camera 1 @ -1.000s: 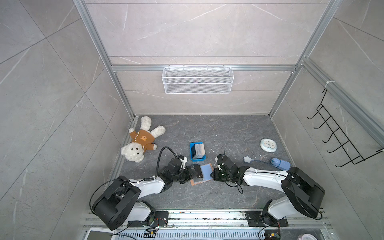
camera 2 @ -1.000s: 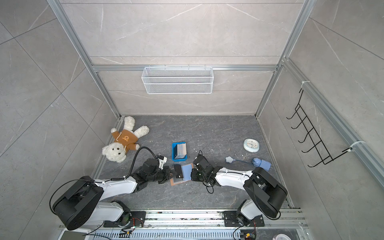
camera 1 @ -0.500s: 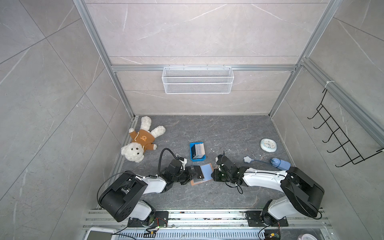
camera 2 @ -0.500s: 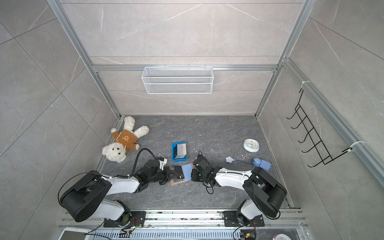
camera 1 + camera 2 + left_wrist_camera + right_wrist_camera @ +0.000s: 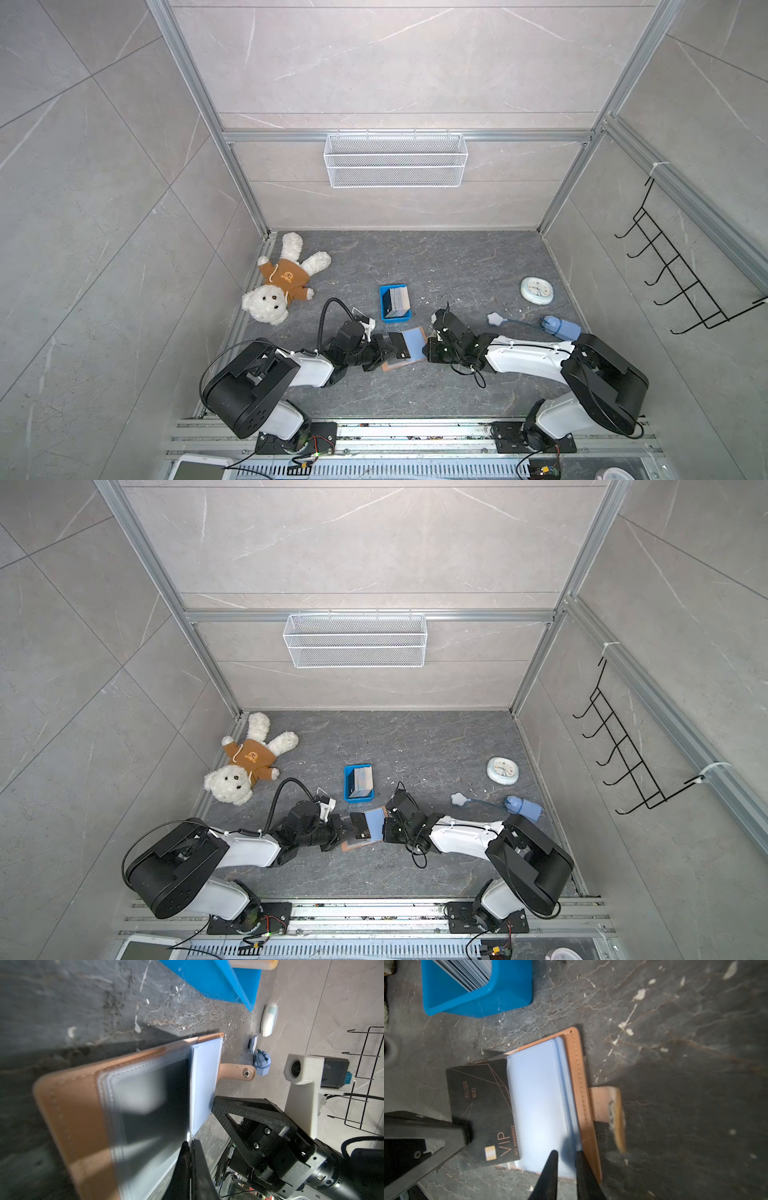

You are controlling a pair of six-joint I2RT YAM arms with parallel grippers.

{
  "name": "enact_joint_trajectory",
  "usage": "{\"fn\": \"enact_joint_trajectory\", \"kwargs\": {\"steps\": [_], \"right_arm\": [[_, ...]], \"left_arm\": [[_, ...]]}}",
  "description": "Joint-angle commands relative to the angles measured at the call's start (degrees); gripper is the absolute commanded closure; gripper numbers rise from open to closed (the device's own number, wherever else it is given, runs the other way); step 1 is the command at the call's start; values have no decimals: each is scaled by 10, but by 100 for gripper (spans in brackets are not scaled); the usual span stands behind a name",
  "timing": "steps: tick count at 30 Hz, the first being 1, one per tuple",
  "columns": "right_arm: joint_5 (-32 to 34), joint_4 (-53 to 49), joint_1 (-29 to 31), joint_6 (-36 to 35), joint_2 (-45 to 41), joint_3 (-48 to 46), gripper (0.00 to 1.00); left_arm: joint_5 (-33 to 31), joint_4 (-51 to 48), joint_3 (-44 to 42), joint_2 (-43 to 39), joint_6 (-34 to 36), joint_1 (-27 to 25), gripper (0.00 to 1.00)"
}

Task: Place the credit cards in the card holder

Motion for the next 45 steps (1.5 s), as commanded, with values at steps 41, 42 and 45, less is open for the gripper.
{"fn": "enact_joint_trajectory", "kwargs": {"steps": [41, 42, 45], "right_arm": [[-6, -29, -7, -23, 7, 2, 81], [-7, -29, -8, -23, 7, 1, 81], [-9, -27, -8, -24, 8, 1, 81]], "left_arm": [[-17, -20, 26, 55, 1, -17, 98], [-18, -28, 28, 54, 1, -18, 97], [-22, -49, 37, 54, 3, -18, 93]]}}
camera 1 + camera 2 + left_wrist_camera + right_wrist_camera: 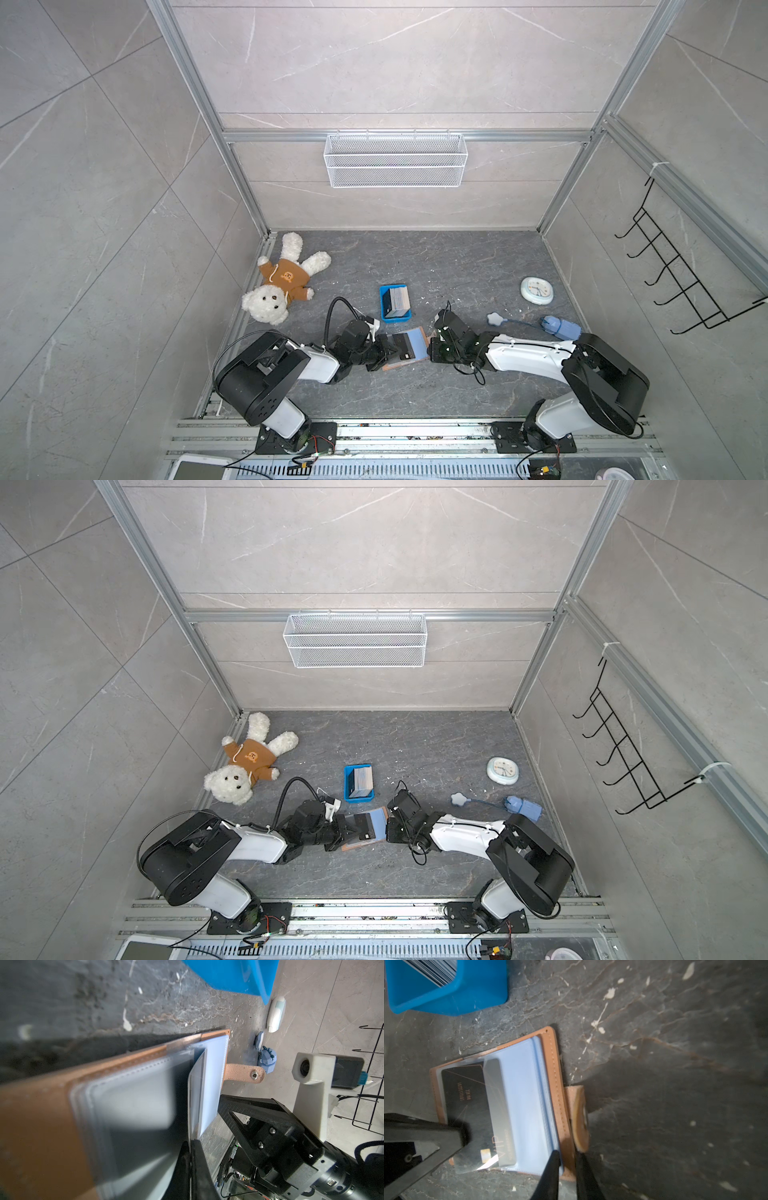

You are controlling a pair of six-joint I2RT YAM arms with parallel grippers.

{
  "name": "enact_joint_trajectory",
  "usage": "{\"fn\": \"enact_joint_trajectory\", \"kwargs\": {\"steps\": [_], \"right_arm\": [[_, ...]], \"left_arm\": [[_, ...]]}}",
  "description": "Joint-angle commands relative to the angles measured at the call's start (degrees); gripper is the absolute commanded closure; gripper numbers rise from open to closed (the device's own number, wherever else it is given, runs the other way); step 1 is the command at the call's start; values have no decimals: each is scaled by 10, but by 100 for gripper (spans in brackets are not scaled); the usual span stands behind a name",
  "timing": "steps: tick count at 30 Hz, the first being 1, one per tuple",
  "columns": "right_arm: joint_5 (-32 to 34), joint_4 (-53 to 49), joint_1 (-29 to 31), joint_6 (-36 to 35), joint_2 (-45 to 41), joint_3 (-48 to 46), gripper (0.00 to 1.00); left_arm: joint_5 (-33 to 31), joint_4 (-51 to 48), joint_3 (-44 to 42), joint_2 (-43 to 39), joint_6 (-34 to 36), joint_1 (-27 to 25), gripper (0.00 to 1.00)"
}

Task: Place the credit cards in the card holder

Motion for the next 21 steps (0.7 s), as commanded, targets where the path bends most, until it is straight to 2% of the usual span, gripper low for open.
{"fn": "enact_joint_trajectory", "kwargs": {"steps": [1, 7, 15, 21], "right_arm": [[-19, 9, 1, -12, 9, -6, 81], [-19, 12, 1, -11, 13, -7, 82], [-19, 13, 1, -10, 18, -9, 83], [-26, 15, 2, -14, 23, -1, 84]], "left_arm": [[-19, -60, 14, 8, 5, -4, 92], [-26, -123, 35, 1, 16, -5, 86], [-74, -319, 89, -40, 73, -5, 81], [-93, -370, 108, -38, 89, -5, 72]]}}
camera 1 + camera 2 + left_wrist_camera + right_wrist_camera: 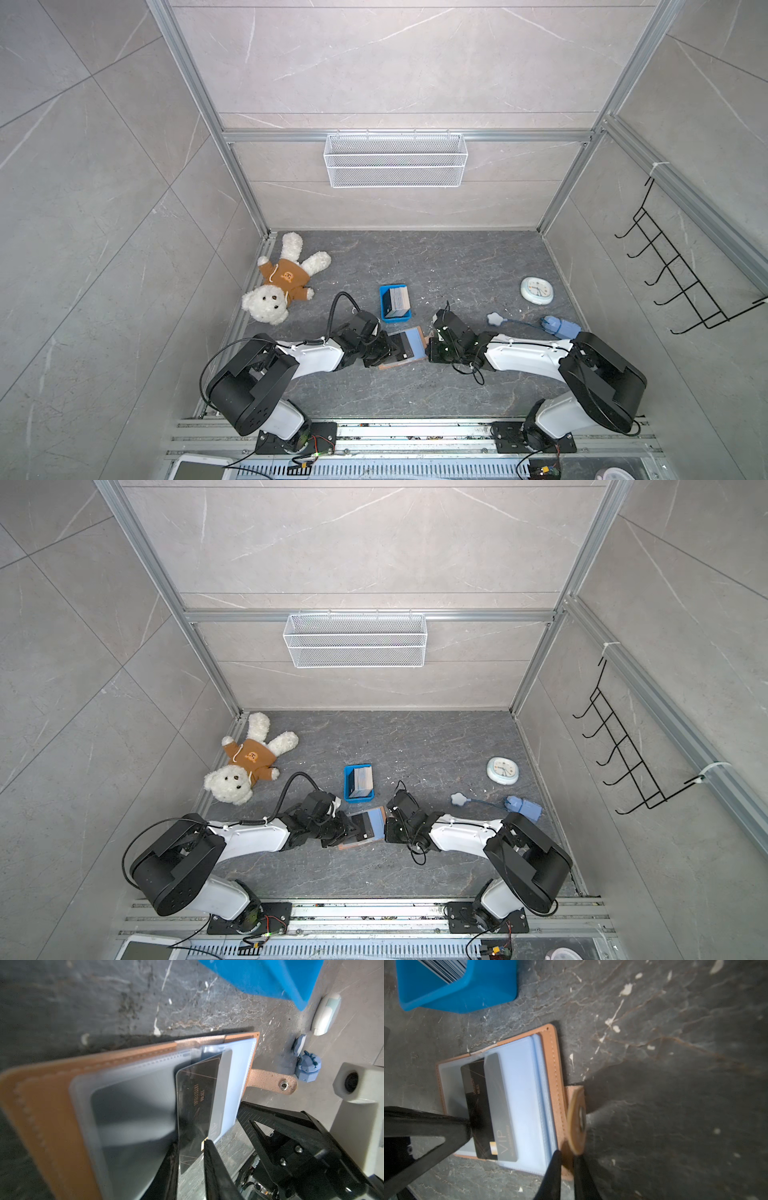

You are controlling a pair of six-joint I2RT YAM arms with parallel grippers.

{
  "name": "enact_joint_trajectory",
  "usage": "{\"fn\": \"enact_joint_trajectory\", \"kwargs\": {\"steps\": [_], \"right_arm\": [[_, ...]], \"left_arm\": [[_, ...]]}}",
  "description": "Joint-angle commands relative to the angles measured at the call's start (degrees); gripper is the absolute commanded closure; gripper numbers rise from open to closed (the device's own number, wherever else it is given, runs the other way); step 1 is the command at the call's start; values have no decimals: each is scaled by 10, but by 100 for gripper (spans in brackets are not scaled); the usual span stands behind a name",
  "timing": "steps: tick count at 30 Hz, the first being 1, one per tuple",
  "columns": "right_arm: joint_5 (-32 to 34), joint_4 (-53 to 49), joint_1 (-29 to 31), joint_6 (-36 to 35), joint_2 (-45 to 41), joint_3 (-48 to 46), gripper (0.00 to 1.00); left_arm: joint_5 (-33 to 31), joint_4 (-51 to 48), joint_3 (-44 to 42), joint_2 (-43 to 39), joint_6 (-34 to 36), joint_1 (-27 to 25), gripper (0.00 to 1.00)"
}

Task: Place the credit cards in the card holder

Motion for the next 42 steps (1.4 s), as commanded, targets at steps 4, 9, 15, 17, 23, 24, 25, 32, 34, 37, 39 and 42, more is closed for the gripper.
{"fn": "enact_joint_trajectory", "kwargs": {"steps": [4, 9, 15, 17, 23, 24, 25, 32, 34, 37, 39, 42], "right_arm": [[-11, -2, 2, -15, 16, 1, 84], [-12, -1, 2, -15, 19, 3, 84], [-16, 0, 2, -19, 25, 9, 85], [-17, 0, 2, -19, 27, 9, 85], [-18, 1, 2, -20, 30, 10, 85], [-19, 1, 2, -20, 30, 11, 85], [-18, 1, 2, -20, 30, 11, 85], [-21, 0, 2, -20, 28, 12, 86], [-22, 0, 3, -19, 26, 12, 86], [-23, 0, 3, -20, 25, 12, 87], [-19, -2, 3, -18, 22, 11, 86], [-1, -12, 3, -8, 9, 10, 87]], "left_arm": [[-45, -103, 12, 0, 33, -1, 73], [-60, -111, 25, 5, 42, -1, 77], [-51, -102, 48, 24, 57, -3, 79], [-46, -94, 51, 29, 59, -5, 80], [-37, -80, 66, 38, 63, -11, 82], [-37, -80, 68, 40, 65, -13, 83], [-37, -79, 72, 42, 66, -14, 83], [-34, -69, 87, 55, 63, -21, 85], [-35, -66, 88, 58, 63, -22, 85], [-35, -65, 89, 61, 63, -23, 86], [-38, -66, 88, 62, 62, -23, 90], [-44, -80, 88, 64, 61, -23, 94]]}}
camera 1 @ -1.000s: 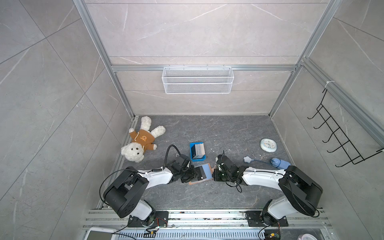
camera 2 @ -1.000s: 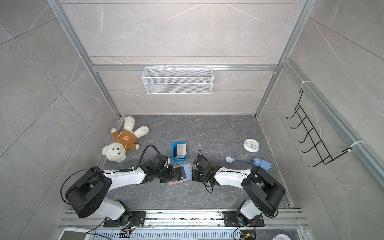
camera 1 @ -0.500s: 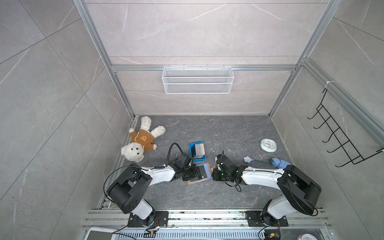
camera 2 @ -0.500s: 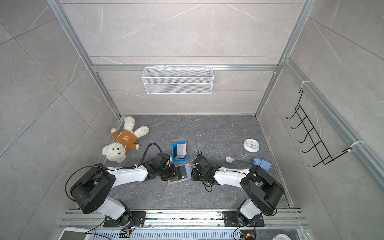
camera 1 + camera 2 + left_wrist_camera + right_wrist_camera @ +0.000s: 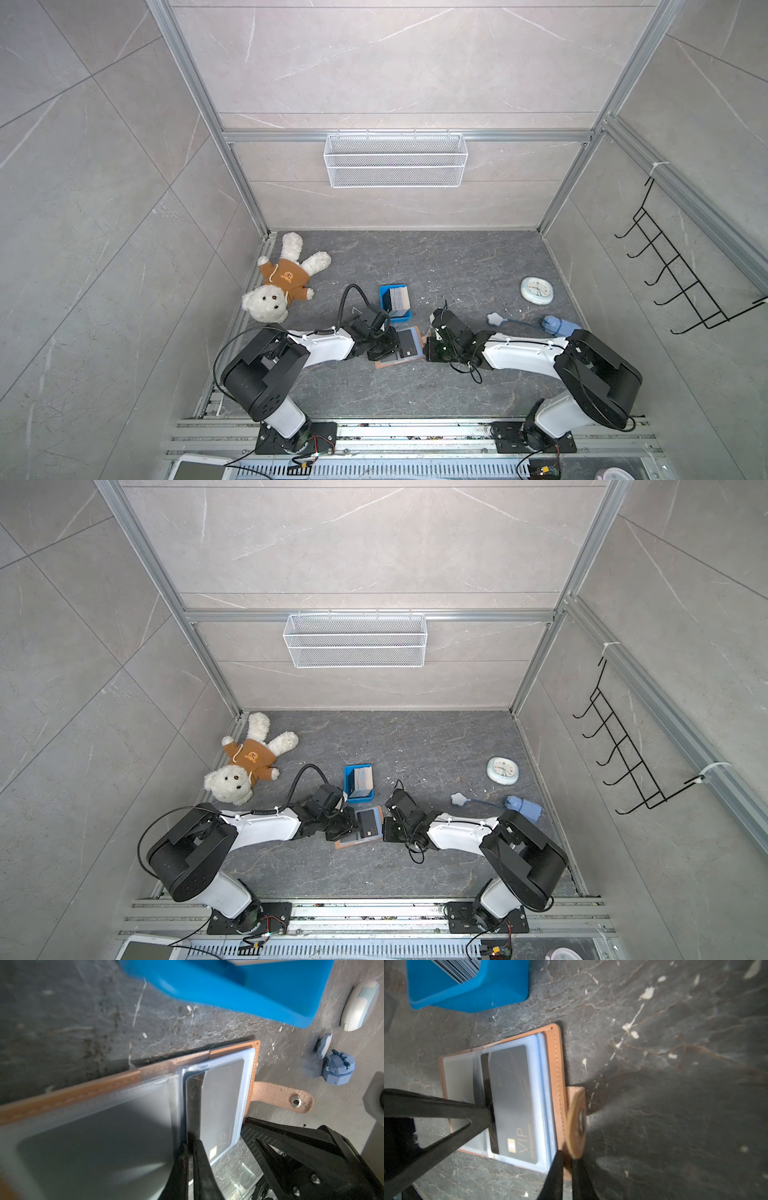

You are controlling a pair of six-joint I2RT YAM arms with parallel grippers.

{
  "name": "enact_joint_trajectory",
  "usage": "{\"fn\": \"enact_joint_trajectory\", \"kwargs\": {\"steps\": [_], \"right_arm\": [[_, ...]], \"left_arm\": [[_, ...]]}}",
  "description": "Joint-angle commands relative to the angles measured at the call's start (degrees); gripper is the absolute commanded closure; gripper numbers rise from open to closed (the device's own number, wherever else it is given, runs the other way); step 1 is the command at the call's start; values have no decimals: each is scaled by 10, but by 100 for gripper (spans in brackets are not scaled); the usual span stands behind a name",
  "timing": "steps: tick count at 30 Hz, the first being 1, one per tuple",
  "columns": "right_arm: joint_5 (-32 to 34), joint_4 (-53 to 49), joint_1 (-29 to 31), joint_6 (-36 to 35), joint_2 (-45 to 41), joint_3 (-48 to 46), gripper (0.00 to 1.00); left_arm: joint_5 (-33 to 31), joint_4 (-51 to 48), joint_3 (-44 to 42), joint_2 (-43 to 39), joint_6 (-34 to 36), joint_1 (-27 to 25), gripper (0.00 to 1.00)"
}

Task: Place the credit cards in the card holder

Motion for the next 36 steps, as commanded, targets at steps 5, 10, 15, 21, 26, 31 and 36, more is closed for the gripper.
{"fn": "enact_joint_trajectory", "kwargs": {"steps": [5, 10, 15, 21, 26, 31, 36], "right_arm": [[29, -44, -1, 11, -37, 10, 86], [-13, -18, -10, 7, -53, 13, 82], [-41, 5, -13, 7, -45, 16, 77], [-68, 36, -18, 11, -24, 13, 74], [-78, 47, -20, 12, -5, 16, 74], [-89, 59, -20, 12, 8, 15, 74], [-108, 83, -20, 9, 8, 9, 77]], "left_arm": [[-16, -18, 5, 14, 11, -6, 96], [-17, -19, 2, 24, 11, -8, 98], [-20, -19, -2, 29, 9, -10, 99], [-22, -17, -9, 29, 7, -11, 99], [-23, -16, -11, 29, 4, -12, 100], [-22, -13, -10, 28, 4, -12, 100], [-17, -5, -12, 28, 2, -12, 100]]}}
